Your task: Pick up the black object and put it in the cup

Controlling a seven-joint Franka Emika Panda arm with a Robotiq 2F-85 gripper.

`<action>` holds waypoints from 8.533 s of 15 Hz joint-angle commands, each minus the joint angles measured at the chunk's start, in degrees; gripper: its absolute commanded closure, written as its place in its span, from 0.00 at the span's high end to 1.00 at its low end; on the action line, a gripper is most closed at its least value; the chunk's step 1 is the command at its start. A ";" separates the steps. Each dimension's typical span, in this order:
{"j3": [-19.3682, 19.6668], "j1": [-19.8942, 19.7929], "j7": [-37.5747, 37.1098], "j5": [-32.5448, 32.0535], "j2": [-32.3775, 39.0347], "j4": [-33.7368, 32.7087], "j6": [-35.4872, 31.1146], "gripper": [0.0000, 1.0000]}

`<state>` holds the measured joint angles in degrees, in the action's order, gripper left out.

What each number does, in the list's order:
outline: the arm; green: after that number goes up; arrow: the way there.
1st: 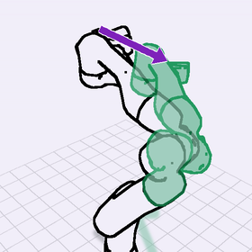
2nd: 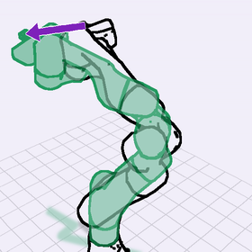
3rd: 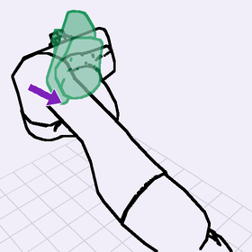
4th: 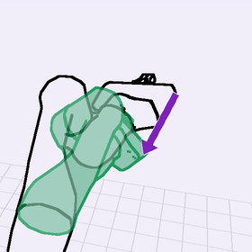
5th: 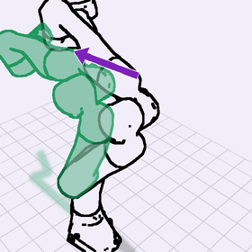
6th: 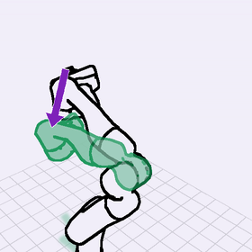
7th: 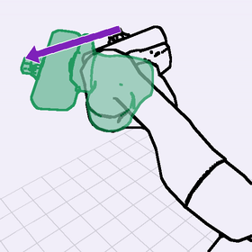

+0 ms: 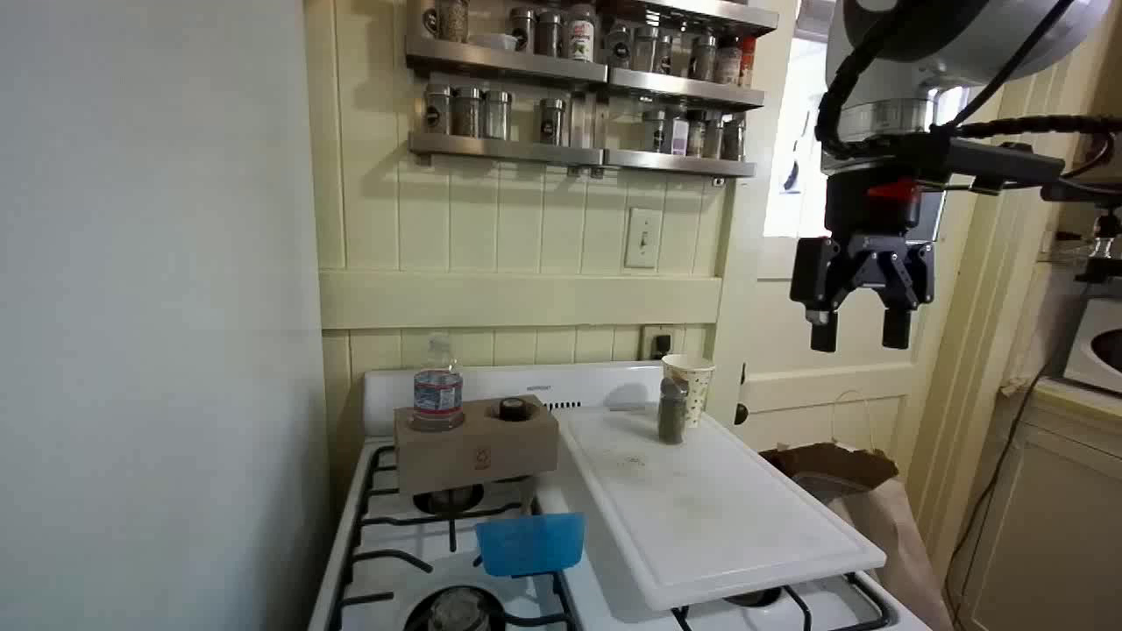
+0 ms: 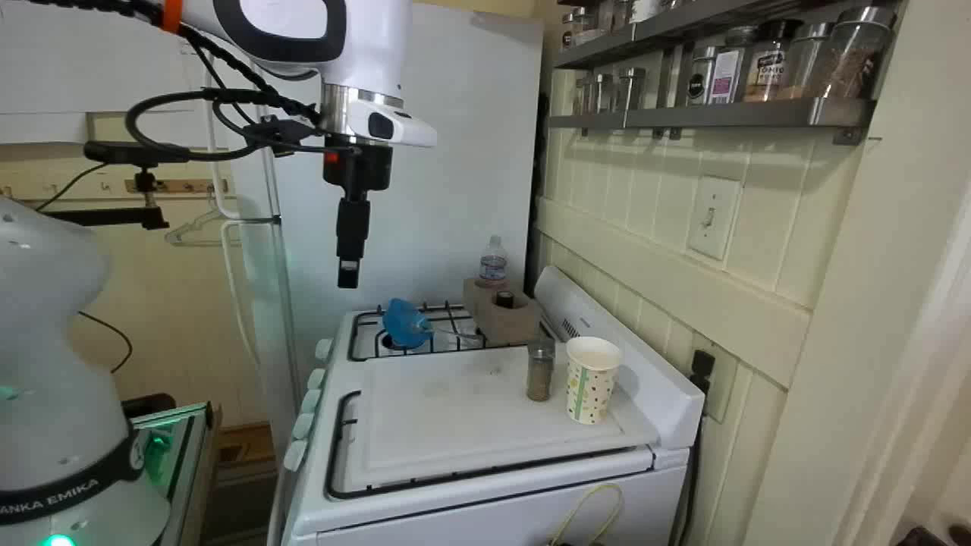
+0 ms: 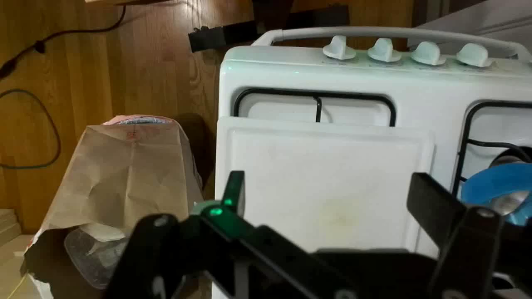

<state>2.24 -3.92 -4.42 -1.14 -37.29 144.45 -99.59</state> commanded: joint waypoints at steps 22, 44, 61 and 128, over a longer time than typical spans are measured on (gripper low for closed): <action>-2.30 5.11 16.32 -7.54 29.45 -8.12 -42.33 1.00; -9.99 7.80 53.14 6.77 59.47 -34.39 -46.43 1.00; -12.77 7.61 48.45 2.73 61.20 -40.39 -37.36 0.87; 6.31 -2.84 16.76 10.74 43.55 -33.31 -29.59 0.17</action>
<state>9.41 -5.89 14.23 12.43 4.81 113.39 -132.21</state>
